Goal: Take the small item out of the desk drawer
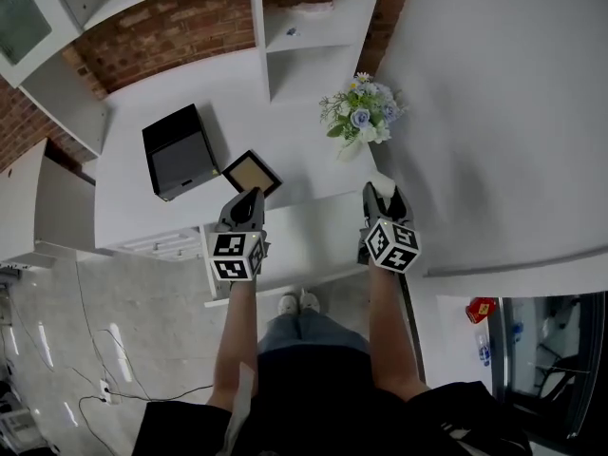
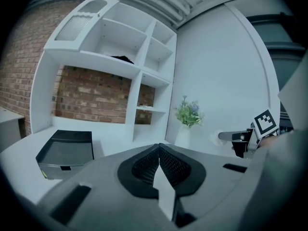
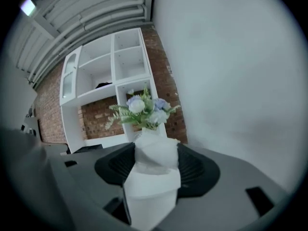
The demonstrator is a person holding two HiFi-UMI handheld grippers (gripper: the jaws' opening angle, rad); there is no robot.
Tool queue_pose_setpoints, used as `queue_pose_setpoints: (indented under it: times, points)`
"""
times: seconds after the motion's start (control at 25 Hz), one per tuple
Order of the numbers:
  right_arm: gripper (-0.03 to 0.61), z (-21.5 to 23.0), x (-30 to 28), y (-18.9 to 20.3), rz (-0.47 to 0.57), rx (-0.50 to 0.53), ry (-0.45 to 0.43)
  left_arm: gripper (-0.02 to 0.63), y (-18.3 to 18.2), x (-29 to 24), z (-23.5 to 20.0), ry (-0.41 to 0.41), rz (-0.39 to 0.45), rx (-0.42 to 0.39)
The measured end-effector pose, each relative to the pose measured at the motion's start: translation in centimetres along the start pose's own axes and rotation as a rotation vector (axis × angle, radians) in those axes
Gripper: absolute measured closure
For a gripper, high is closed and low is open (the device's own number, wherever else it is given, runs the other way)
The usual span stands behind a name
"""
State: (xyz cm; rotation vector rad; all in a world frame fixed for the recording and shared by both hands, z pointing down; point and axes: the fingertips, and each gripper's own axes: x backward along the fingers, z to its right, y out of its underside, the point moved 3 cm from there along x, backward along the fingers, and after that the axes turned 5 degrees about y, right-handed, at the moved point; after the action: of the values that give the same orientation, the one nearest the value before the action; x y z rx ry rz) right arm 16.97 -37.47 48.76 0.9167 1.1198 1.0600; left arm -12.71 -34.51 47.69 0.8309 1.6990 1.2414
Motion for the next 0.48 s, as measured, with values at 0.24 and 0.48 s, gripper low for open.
queue_pose_setpoints:
  times: [0.24, 0.48]
  points:
    - [0.314, -1.1, 2.2, -5.1, 0.162, 0.014, -0.095, 0.604, -2.9, -0.3, 0.9, 0.018, 0.059, -0.035]
    - [0.314, -1.7, 3.6, -7.6, 0.227, 0.041, -0.134, 0.604, -4.2, -0.2, 2.0, 0.033, 0.084, -0.063]
